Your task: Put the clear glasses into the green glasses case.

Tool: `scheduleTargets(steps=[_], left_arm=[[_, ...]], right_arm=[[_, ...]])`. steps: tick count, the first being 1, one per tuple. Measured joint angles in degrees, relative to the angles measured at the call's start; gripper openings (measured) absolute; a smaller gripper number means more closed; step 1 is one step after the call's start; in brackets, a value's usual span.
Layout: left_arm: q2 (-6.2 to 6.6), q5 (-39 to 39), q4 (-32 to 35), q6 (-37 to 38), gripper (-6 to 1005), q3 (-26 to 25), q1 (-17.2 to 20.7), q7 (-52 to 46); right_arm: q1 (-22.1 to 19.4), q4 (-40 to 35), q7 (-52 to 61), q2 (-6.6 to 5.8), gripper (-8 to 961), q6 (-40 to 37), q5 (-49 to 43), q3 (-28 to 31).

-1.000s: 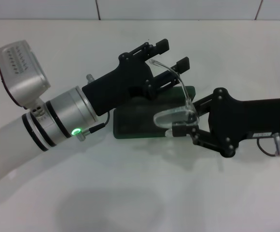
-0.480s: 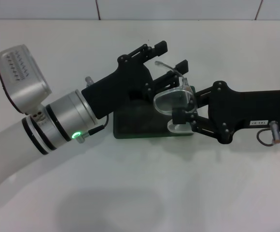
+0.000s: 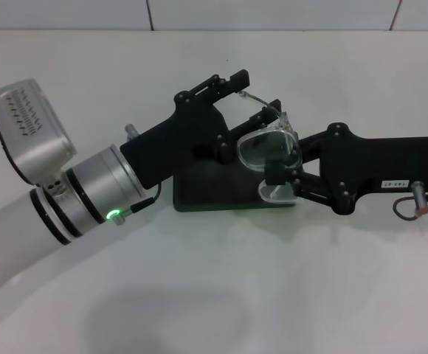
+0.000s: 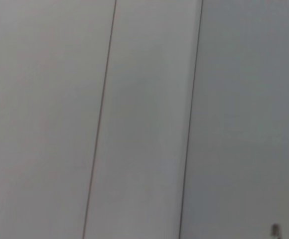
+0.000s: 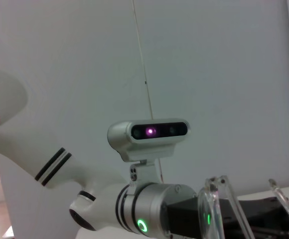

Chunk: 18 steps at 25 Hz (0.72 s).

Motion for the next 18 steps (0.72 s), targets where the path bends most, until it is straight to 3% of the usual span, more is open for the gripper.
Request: scheduleTargets(steps=[7, 18], left_arm=[[0.03, -5.18, -2.02, -0.45, 699, 0.08, 0.1, 2.9], [0.34, -2.19, -0.21, 6.02, 699, 2.26, -0.58, 5.26]], right_arm=[[-0.1, -0.01, 0.03, 0.0, 124, -2.77, 0.0, -0.01], [1.03, 0.42, 3.9, 0.0, 124, -4.01, -0.65, -0.72]])
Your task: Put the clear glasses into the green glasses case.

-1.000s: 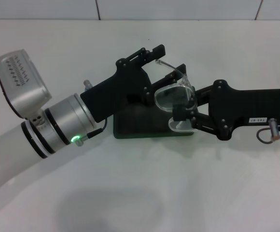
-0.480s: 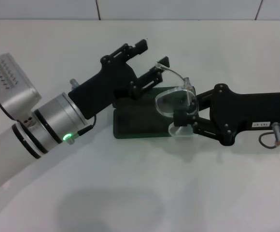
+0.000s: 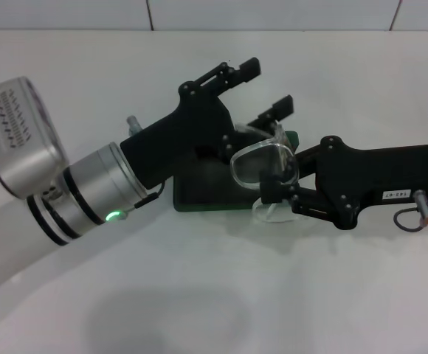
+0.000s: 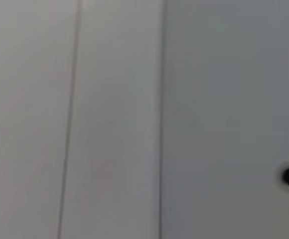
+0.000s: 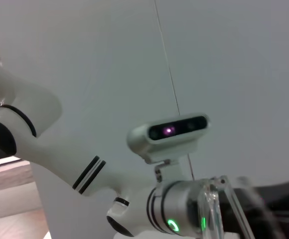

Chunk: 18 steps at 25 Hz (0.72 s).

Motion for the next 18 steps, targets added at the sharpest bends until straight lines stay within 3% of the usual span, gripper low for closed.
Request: scheduleTargets(steps=[13, 18], left_arm=[[0.02, -0.35, -0.67, 0.56, 699, -0.36, -0.33, 2.08], [-0.06, -9.6, -3.62, -1.69, 699, -4.11, 1.5, 4.88]], right_arm=[[0.09, -0.51, 2.09, -0.77, 123, -0.56, -0.06, -0.52], [-0.16, -2.42, 2.81, -1.9, 123, -0.96, -0.06, -0.29]])
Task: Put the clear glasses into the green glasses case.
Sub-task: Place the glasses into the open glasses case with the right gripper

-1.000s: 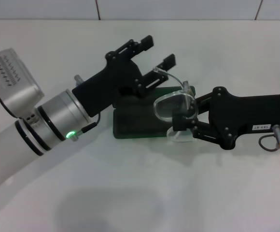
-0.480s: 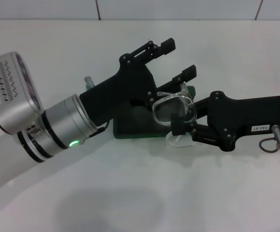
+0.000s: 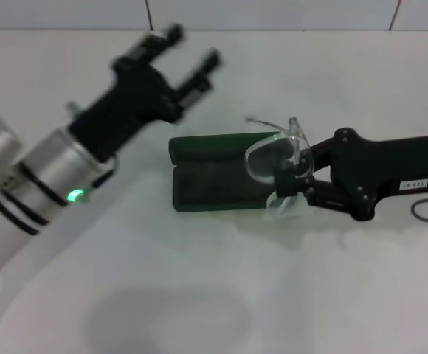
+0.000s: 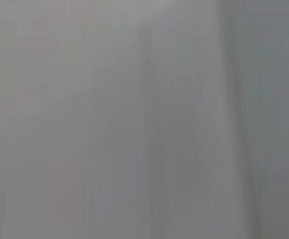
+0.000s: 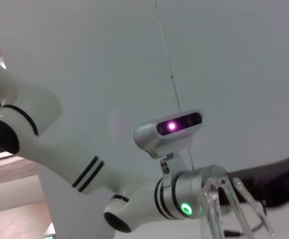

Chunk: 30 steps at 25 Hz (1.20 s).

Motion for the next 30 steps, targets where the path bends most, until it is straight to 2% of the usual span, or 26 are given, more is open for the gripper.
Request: scheduleTargets(steps=[2, 5, 8, 9, 10, 12, 17, 20, 24, 30], left_arm=[[0.23, -4.74, -0.58, 0.69, 698, -0.57, 1.43, -0.12], [0.66, -10.38, -0.63, 2.85, 698, -0.71, 4.2, 0.06], [1.09, -12.94, -0.62, 4.9, 698, -0.74, 6.15, 0.21], [1.53, -14.77, -0.64, 6.81, 698, -0.76, 7.75, 0.13], [1.8, -15.95, -0.69, 8.23, 698, -0.76, 8.79, -0.04], [1.84, -16.41, -0.85, 9.14, 698, -0.76, 9.33, -0.11], [1.51, -16.47, -1.73, 10.64, 698, -0.75, 10.22, -0.12], [1.51, -16.17, -2.39, 10.95, 698, -0.75, 10.22, -0.12], [1.57, -16.03, -3.17, 11.02, 698, -0.58, 9.85, -0.17], [1.72, -16.03, -3.48, 11.02, 698, -0.57, 9.22, -0.67]], right_arm=[[0.17, -2.38, 2.65, -0.36, 123, 0.35, -0.69, -0.07], [1.5, -9.69, 11.77, -0.53, 123, 1.64, -6.37, -0.1], [4.7, -17.96, 24.27, 0.5, 123, 3.72, -16.68, -0.29], [8.13, -21.7, 31.2, 1.68, 123, 4.25, -24.06, -0.82], [8.13, -21.7, 31.2, 1.68, 124, 4.25, -24.06, -0.82], [11.9, -22.73, 36.24, 2.19, 124, 4.39, -29.08, -2.95], [24.49, -17.64, 46.76, 2.46, 123, 5.21, -37.46, -11.38], [29.67, -16.99, 52.25, 2.63, 123, 6.1, -41.71, -16.76], [32.42, -17.47, 54.86, 2.77, 123, 6.37, -43.88, -19.24], [33.46, -15.84, 55.54, 2.8, 124, 9.83, -46.38, -20.03]])
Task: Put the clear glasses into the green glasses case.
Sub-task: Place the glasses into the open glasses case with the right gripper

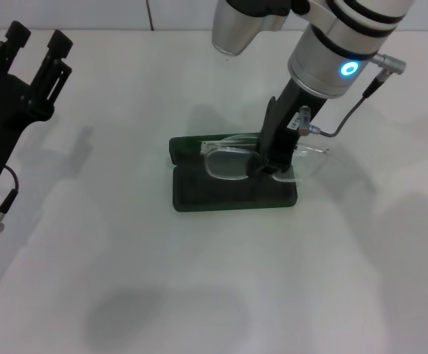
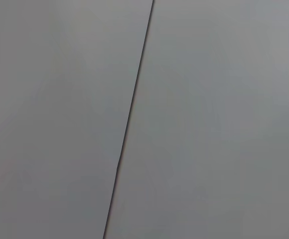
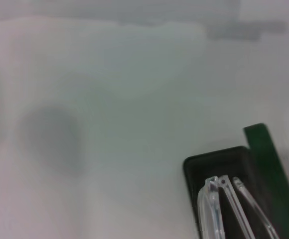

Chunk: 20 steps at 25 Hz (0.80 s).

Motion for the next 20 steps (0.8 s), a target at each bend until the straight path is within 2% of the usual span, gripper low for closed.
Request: scheduleTargets(steps=[9, 20], left_arm=[[-0.32, -0.01, -0.14, -0.33, 698, -0.1, -0.85, 0.0], [-0.33, -0.07, -0.9, -0.46, 698, -0.1, -1.83, 0.21]], right_arm=[[3.18, 6.01, 0.18, -0.01, 123, 5.05, 1.32, -5.97], [3.39, 6.56, 0.74, -0.01, 124, 9.87, 3.73, -12.97]])
